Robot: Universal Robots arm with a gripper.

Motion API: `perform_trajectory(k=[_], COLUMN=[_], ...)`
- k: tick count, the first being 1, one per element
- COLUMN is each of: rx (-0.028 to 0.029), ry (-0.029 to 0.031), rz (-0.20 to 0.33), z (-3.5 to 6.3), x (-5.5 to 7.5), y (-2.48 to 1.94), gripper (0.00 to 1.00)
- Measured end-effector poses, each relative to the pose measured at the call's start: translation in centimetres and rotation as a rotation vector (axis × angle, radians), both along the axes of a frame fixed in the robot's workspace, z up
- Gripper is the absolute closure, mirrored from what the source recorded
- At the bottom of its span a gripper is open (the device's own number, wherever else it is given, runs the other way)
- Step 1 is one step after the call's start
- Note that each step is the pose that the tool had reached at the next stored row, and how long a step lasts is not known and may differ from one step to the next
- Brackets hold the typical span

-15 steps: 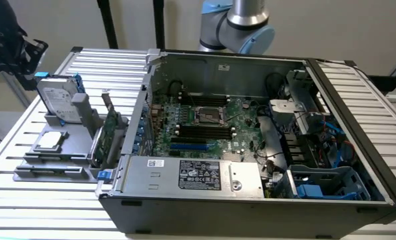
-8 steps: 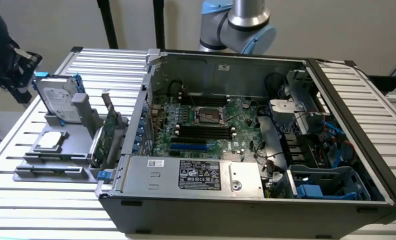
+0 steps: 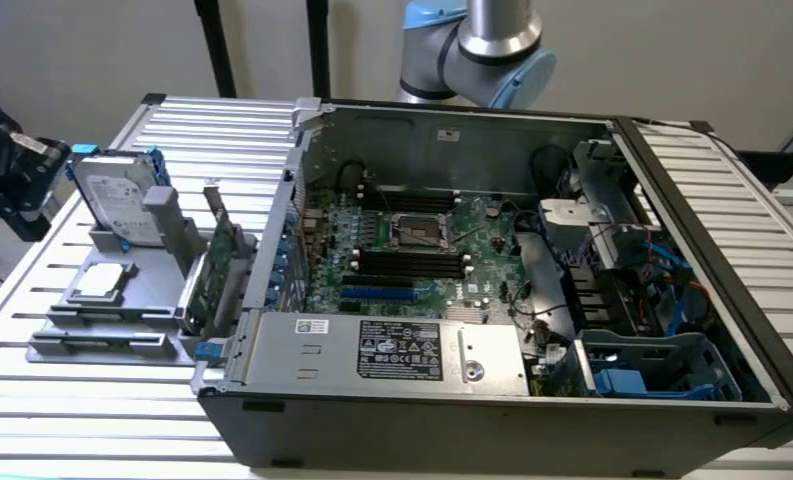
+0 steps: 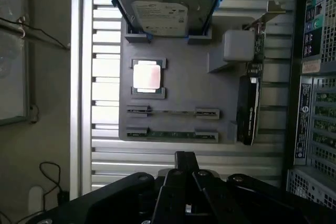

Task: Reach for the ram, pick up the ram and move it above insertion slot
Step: 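Reach for the ram, then pick up the ram and move it above insertion slot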

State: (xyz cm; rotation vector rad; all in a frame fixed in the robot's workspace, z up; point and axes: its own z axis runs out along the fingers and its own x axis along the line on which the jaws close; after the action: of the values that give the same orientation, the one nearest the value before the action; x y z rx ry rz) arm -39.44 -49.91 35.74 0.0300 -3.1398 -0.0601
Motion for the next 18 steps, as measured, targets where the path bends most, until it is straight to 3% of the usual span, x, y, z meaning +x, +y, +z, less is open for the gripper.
perform_trajectory(k=[3,18], rx=[-0.0002,-0.0001], ry=[0.0002,0.0], rz=[0.013,0.285], z=[-0.25,-0.89], x=[0.0,0.01], y=[-0.07,-0.08], gripper=[0.9,0.9])
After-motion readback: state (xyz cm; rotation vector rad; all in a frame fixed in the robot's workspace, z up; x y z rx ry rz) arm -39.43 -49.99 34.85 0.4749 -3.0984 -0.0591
